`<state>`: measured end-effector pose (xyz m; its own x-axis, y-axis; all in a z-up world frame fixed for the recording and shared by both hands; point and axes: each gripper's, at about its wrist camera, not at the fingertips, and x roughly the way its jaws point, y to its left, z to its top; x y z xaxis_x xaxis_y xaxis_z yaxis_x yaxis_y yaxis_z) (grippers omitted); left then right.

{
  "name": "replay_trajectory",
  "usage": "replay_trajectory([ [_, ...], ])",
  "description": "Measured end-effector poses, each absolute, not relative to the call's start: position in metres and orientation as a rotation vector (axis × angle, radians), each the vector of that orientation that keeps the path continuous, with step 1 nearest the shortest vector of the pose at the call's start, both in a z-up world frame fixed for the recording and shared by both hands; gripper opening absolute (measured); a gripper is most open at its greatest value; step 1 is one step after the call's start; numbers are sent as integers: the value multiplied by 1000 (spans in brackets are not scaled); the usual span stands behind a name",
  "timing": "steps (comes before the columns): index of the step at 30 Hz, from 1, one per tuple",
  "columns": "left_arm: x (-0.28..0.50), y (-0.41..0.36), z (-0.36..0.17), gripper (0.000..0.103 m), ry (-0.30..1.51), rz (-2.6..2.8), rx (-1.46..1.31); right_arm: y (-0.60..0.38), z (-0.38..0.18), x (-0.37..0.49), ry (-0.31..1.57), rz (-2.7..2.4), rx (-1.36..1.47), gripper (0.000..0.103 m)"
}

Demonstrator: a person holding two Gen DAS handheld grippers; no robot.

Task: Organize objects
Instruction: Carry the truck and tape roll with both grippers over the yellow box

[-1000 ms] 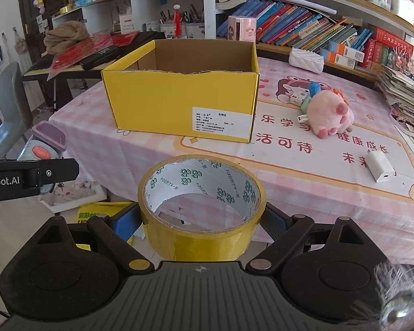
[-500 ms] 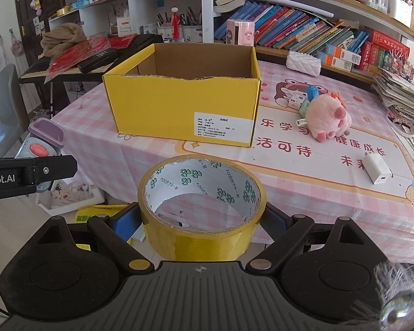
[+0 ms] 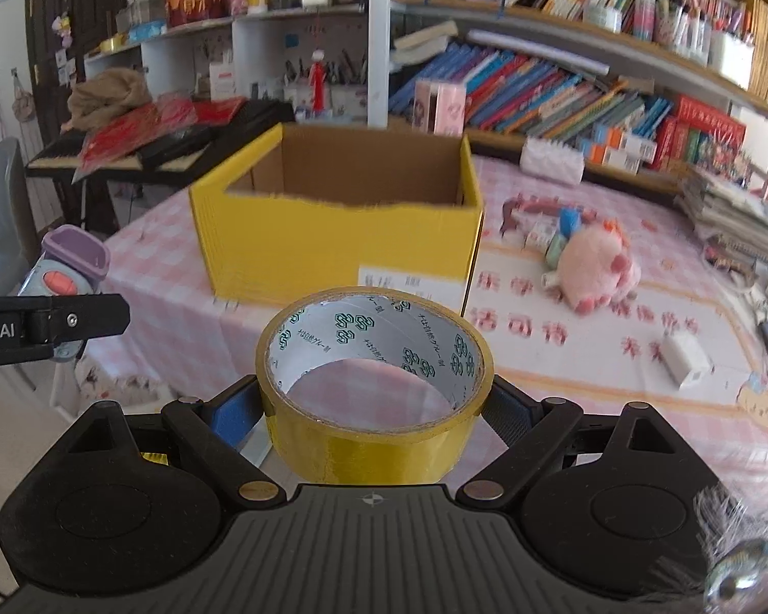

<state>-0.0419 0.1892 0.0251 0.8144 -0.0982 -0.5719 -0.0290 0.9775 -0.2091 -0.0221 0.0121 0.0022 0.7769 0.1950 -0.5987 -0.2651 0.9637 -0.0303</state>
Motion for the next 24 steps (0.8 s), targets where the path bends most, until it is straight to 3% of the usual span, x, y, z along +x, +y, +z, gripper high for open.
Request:
replay_trajectory([
  [13, 21, 194, 54, 44, 527, -23, -209, 26, 37, 52, 466, 260, -160, 90],
  [24, 89, 189, 51, 44, 545, 22, -201, 36, 30, 134, 484, 311, -210, 90],
])
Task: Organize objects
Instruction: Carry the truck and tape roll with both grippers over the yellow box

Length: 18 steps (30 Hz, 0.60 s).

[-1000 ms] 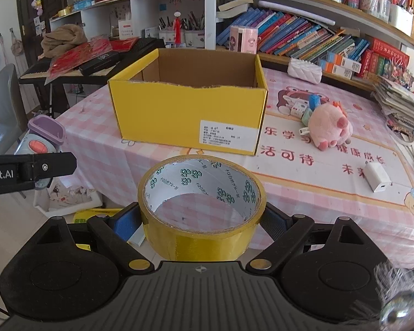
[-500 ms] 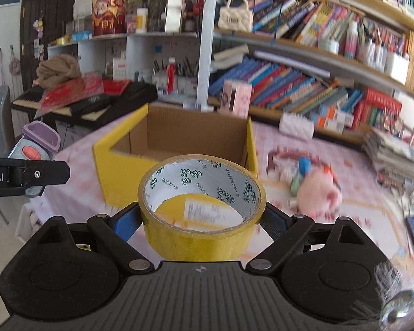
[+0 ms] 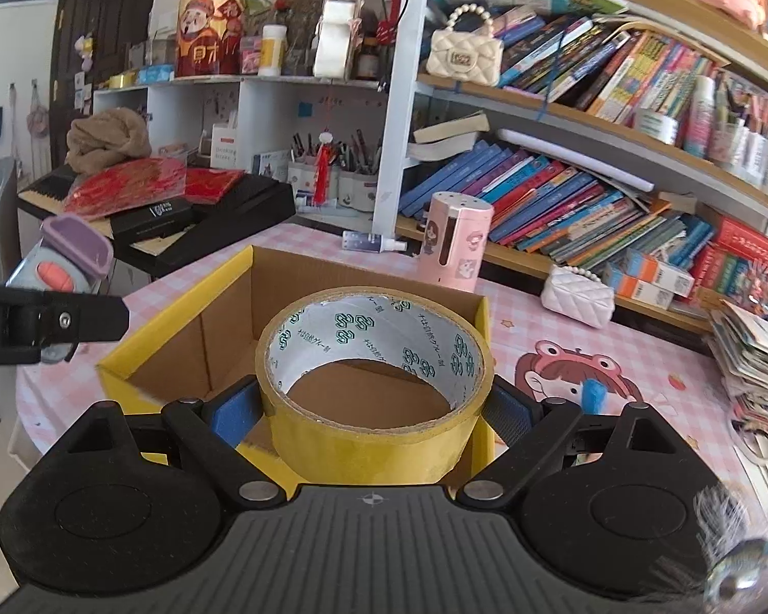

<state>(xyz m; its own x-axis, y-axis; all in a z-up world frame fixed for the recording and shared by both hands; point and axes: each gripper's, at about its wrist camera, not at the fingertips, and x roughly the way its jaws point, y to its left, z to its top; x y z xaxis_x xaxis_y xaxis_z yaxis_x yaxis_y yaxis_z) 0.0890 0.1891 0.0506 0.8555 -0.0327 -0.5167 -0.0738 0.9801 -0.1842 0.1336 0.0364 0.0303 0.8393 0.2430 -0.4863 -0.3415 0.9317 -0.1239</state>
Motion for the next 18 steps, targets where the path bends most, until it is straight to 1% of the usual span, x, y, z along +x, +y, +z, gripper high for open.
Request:
replay_trajectory([
  [8, 129, 179, 36, 44, 599, 44, -190, 39, 9, 177, 541, 375, -255, 90],
  [18, 156, 168, 11, 44, 689, 77, -172, 47, -15, 207, 621, 485, -303, 90],
])
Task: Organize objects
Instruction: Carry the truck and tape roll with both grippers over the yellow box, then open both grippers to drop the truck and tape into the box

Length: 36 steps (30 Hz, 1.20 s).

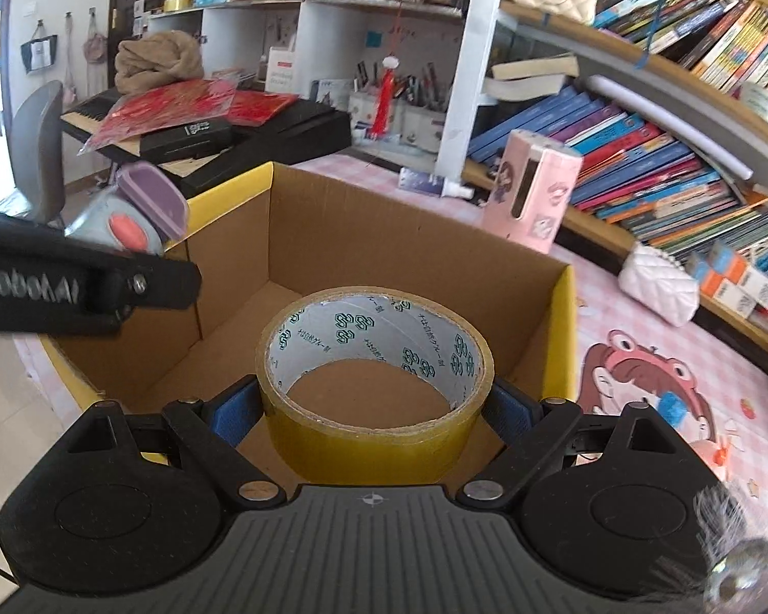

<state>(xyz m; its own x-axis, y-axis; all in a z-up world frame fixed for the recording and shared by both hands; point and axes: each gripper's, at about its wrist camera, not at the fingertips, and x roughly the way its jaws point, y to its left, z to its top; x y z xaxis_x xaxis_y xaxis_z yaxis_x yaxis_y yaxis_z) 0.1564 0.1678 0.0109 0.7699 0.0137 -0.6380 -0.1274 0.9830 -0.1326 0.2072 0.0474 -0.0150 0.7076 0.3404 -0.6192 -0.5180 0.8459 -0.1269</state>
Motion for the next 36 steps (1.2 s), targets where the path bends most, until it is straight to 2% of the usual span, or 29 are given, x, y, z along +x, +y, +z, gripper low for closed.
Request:
replay_trajectory([
  [5, 164, 163, 4, 44, 716, 85, -167, 42, -20, 223, 693, 532, -248, 91],
  [18, 179, 143, -5, 44, 755, 80, -124, 32, -17, 243, 750, 643, -323, 91],
  [36, 207, 131, -17, 44, 804, 96, -114, 21, -18, 254, 746, 729, -368, 92],
])
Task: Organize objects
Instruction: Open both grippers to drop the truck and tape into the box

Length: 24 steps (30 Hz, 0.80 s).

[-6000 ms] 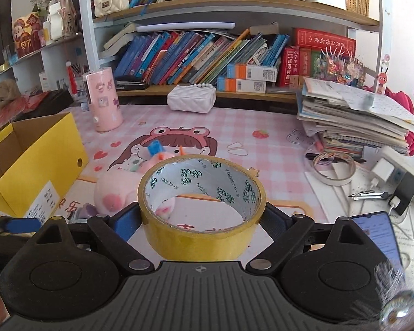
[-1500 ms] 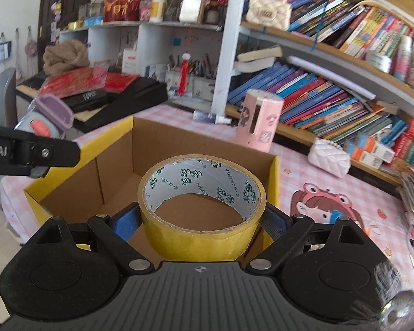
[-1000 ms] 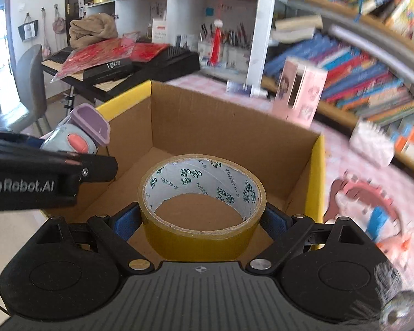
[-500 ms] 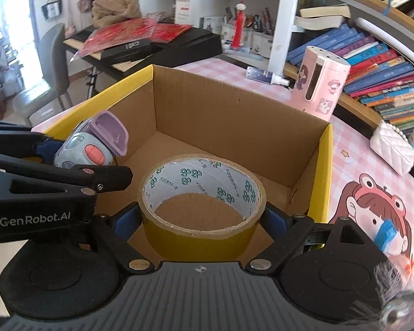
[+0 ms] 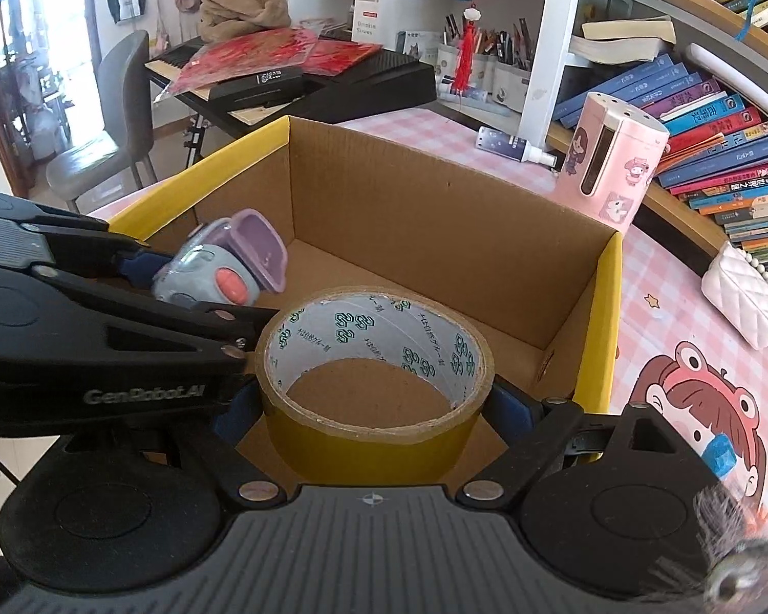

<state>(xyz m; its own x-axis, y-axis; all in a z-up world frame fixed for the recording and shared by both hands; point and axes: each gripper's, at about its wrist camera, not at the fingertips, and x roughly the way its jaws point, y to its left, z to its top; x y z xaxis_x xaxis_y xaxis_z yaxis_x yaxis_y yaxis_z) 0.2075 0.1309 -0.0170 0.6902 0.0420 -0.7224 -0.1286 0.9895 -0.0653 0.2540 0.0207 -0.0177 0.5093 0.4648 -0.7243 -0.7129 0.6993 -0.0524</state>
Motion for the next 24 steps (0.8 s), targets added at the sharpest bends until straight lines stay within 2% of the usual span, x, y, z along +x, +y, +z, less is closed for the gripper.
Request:
replay_trajectory([
  [16, 211, 131, -19, 45, 813, 118, -127, 20, -17, 256, 740, 714, -362, 92],
  [21, 208, 131, -16, 50, 805, 114, -142, 20, -17, 254, 733, 703, -356, 92],
  [24, 202, 128, -10, 60, 769, 103, -137, 19, -16, 253, 723, 699, -342, 96],
])
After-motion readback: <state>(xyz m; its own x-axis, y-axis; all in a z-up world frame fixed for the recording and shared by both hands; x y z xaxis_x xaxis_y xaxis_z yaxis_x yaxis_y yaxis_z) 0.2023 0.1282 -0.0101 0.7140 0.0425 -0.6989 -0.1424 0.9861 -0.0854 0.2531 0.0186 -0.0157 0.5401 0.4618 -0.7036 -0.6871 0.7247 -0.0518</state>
